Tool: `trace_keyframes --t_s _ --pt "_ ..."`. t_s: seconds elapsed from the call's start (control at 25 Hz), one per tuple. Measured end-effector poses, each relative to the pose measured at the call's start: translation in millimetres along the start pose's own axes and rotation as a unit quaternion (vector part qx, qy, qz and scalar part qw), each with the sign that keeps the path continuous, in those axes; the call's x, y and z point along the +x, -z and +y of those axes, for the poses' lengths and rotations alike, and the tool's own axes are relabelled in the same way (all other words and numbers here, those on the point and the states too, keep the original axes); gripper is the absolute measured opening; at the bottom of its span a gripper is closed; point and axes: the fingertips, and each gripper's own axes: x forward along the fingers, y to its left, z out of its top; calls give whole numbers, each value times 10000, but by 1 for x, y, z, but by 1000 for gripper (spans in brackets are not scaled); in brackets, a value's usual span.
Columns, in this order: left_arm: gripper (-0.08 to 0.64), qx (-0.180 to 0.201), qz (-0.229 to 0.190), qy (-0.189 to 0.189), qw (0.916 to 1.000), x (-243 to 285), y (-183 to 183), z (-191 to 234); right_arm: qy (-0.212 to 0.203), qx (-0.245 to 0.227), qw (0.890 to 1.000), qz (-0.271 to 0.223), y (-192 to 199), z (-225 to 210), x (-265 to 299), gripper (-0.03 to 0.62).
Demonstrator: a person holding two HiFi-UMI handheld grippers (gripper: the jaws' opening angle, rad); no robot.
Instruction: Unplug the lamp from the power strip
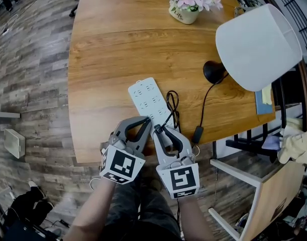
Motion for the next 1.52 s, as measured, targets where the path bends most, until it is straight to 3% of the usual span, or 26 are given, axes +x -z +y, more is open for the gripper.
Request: trace_keyframes --t_s 0.2,0.6,0.96,1.52 --pt "-3 -38 50 46 10000 4 0 1 36 -45 10000 57 1 1 5 86" --pt "-3 377 231 57 9990 5 2 -2 215 14 9998 52 2 -3 3 73" --pt "-3 274 223 57 9994 5 3 -1 240 -377 9990 44 2 3 4 71" --pt "-3 250 208 51 9995 6 3 -1 331 -91 9994 -53 1 -2 3 69"
